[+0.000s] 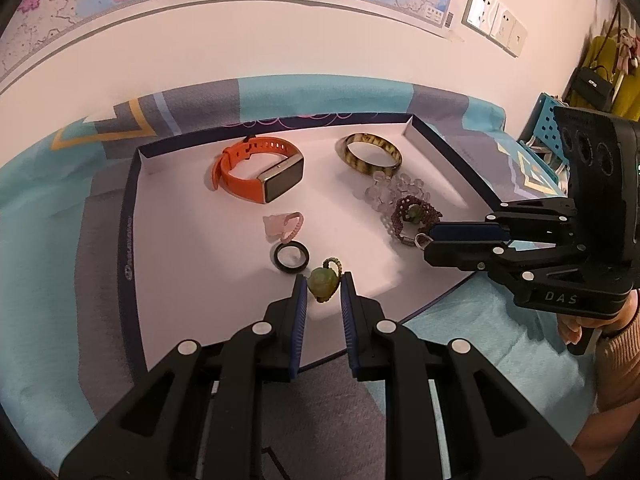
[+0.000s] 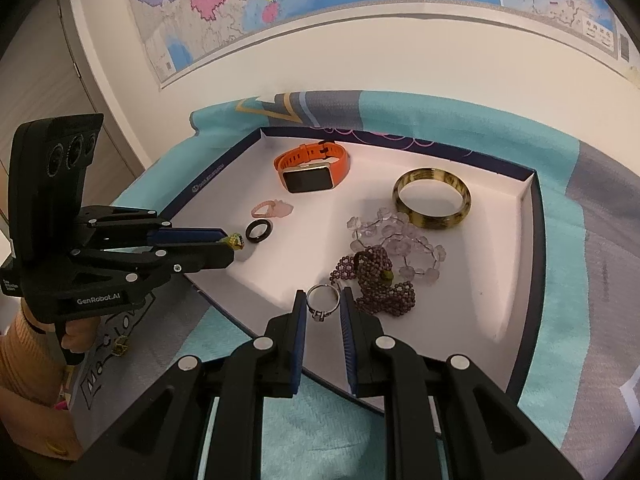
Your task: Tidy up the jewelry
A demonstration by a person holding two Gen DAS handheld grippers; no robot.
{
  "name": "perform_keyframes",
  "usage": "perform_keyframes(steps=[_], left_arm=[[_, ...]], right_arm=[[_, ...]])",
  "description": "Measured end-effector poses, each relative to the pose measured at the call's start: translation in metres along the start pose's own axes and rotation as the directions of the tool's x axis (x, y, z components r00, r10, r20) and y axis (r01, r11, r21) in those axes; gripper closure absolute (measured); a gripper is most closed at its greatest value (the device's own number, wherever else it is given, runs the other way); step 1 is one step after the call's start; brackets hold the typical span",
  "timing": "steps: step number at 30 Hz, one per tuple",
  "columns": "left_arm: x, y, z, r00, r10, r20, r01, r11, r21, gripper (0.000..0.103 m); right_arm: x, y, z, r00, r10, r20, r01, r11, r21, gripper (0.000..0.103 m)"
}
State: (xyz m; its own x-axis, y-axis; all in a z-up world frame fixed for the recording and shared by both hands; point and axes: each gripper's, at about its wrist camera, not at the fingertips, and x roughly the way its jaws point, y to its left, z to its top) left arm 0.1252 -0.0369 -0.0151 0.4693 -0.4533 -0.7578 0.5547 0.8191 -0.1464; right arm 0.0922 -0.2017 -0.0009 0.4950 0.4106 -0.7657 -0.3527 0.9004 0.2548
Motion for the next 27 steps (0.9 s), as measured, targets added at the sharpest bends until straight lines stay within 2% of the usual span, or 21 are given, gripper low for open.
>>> perform_keyframes(steps=[9,13,19,21,22,27], left_arm=[[0.001,0.0,-0.001,1.0,-0.005,0.008,0.005,1.0,0.001,0.085],[-0.004,0.002,-0.001,0.999,-0.016,0.03,0.016,1.0,-0.008,0.082],[-0.009,0.007,-0.001,0.998,-0.025,0.053,0.026,0.999,-0.024,0.08],[-0.008,0.009,-0.001,0.998,-0.032,0.054,0.034,0.999,-0.032,0.08],[-0.008,0.01,-0.002,0.998,-0.032,0.054,0.034,0.999,-0.033,0.08],[-0.007,0.011,-0.004,0.998,-0.044,0.055,0.046,0.998,-0.034,0.08]], right_arm=[[-0.005,-0.004,0.002,1.0,0.011,0.014,-0.011,1.0,0.006,0.087],[-0.009,-0.014,0.008,0.999,-0.031,0.037,0.03,0.999,0.025,0.081],[0.003,-0.016,0.017,0.996,-0.085,0.004,0.085,0.996,-0.005,0.081],[0.008,-0.014,0.019,0.994,-0.111,-0.007,0.111,0.993,-0.027,0.084],[0.009,-0.012,0.018,0.993,-0.116,-0.009,0.116,0.993,-0.035,0.093],[-0.002,-0.009,0.011,0.996,-0.086,-0.001,0.086,0.995,-0.046,0.094]])
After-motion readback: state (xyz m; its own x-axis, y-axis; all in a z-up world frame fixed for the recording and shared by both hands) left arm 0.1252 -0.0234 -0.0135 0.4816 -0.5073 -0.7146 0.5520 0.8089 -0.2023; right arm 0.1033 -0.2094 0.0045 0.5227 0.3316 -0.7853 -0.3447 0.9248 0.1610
